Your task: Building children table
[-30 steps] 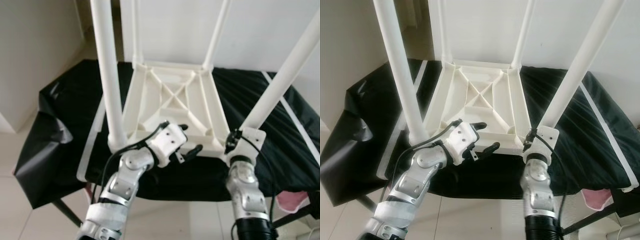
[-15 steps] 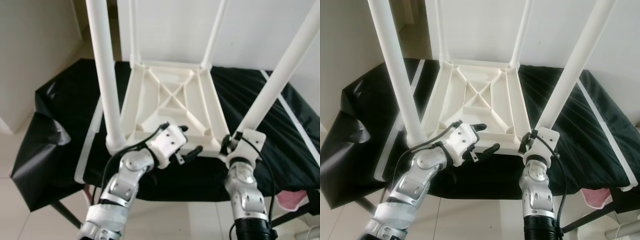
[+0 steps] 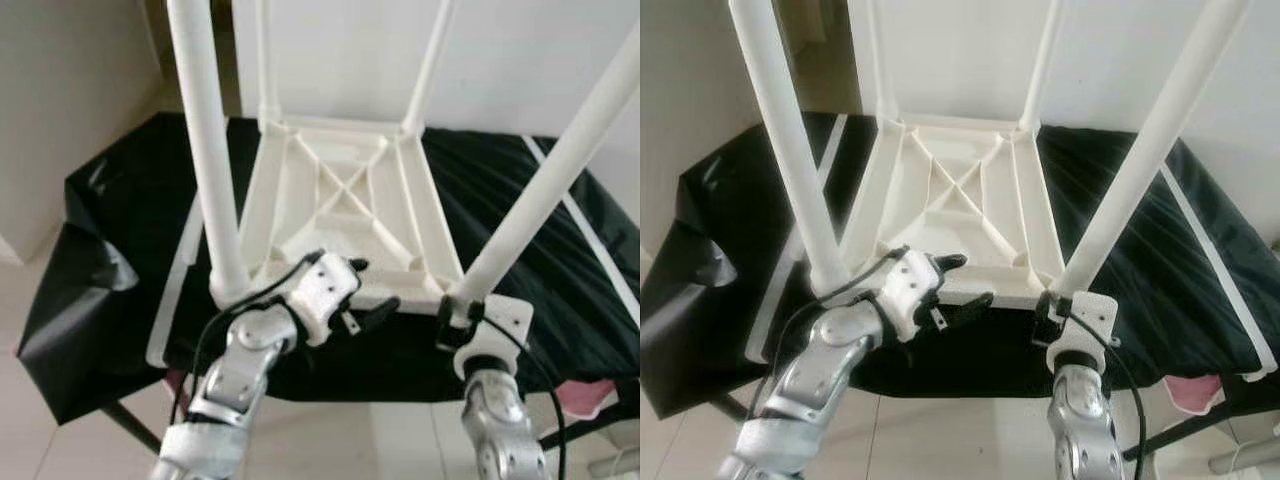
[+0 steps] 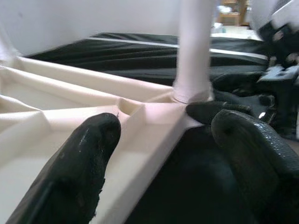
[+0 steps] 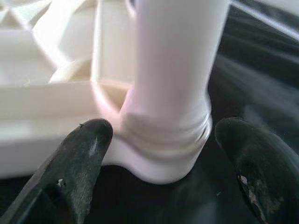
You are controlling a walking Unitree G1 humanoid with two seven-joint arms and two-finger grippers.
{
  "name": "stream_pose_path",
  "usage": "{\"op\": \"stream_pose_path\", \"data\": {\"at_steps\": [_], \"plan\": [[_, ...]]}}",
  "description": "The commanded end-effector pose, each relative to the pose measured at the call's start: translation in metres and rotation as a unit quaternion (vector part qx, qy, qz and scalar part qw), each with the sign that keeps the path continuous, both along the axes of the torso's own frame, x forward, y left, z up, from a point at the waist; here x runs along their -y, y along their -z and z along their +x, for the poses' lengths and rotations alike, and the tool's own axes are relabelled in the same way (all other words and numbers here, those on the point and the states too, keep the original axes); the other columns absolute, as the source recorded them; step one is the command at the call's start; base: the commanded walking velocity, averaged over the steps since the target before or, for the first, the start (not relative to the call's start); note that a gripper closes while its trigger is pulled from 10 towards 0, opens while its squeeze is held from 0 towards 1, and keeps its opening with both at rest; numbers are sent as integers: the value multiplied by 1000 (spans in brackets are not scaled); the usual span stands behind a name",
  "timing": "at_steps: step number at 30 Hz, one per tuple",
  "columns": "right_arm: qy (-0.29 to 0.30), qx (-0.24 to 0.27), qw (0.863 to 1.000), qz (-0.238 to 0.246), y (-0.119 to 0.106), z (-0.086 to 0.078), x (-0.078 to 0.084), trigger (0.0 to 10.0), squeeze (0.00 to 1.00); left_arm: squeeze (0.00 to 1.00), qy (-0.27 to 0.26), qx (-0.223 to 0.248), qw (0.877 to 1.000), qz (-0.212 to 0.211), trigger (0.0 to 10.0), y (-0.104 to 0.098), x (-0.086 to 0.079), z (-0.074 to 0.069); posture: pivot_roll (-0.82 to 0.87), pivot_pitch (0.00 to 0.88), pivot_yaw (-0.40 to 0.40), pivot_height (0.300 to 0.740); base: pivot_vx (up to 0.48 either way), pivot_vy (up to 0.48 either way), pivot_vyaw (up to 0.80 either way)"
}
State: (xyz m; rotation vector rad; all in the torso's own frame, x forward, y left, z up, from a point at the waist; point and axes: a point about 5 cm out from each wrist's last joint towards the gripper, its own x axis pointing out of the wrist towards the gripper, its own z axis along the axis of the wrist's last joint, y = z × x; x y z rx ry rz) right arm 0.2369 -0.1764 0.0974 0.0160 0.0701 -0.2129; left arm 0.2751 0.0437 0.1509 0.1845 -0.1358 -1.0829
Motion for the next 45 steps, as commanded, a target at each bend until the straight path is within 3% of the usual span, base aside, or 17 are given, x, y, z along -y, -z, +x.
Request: {"op": "stream_pose_path", "data": {"at_steps": [1, 5, 6, 13, 20, 23, 26, 28, 31, 36, 37, 41, 43, 44, 45], "plan": [[-40, -4, 999, 12, 3, 0, -11, 10000, 0, 0, 38, -17, 999, 7, 10000, 2, 0, -8, -29, 32, -49, 740, 0, 0, 0], [-72, 2, 997, 14, -1, 4, -19, 10000, 0, 0, 74, -28, 996, 40, 10000, 8, -6, -17, -30, 32, -48, 740, 0, 0, 0], [-113, 16, 993, 17, -7, 9, -31, 10000, 0, 0, 102, -36, 991, 74, 10000, 14, -14, -26, -30, 30, -50, 740, 0, 0, 0], [-163, 31, 986, 27, -16, 15, -45, 10000, 0, 0, 74, -47, 993, 79, 10000, 13, -28, -18, -15, 23, -62, 740, 0, 0, 0], [-205, 41, 977, 33, -21, 17, -56, 10000, 0, 0, 87, -57, 989, 102, 10000, 10, -45, -24, 0, 9, -69, 740, 0, 0, 0], [-273, 46, 960, 36, -23, 12, -71, 10000, 0, 0, 81, -74, 983, 145, 10000, 10, -73, -26, 16, 1, -67, 740, 0, 0, 0], [-291, 47, 955, 36, -23, 11, -75, 10000, 0, 0, 75, -77, 982, 155, 10000, 10, -80, -25, 18, 1, -67, 740, 0, 0, 0], [-327, 56, 942, 47, -27, 9, -84, 10000, 0, 0, 45, -79, 982, 164, 10000, 8, -97, -20, 24, 0, -63, 740, 0, 0, 0], [-339, 57, 938, 51, -29, 8, -86, 10000, 0, 0, 35, -81, 982, 168, 10000, 7, -103, -19, 27, 0, -61, 740, 0, 0, 0], [-367, 63, 926, 59, -32, 7, -91, 10000, 0, 0, -15, -85, 980, 180, 10000, 4, -128, -13, 36, 0, -51, 740, 0, 0, 0], [-360, 69, 928, 64, -34, 11, -90, 10000, 0, 0, -44, -82, 981, 172, 10000, 2, -139, -8, 39, 0, -49, 740, 0, 0, 0], [-353, 73, 930, 68, -35, 15, -90, 10000, 0, 0, -64, -81, 981, 166, 10000, 1, -145, -4, 39, 0, -49, 740, 0, 0, 0], [-317, 86, 942, 70, -40, 33, -82, 10000, 0, 0, -154, -62, 973, 163, 10000, -5, -171, 14, 46, 0, -50, 740, 0, 0, 0], [-289, 97, 950, 70, -44, 46, -75, 10000, 0, 0, -208, -39, 962, 175, 10000, -10, -190, 23, 47, 0, -47, 740, 0, 0, 0], [-289, 97, 950, 70, -44, 46, -75, 10000, 0, 0, -208, -39, 962, 175, 10000, -10, -190, 23, 47, 0, -47, 740, 0, 0, 0]]}}
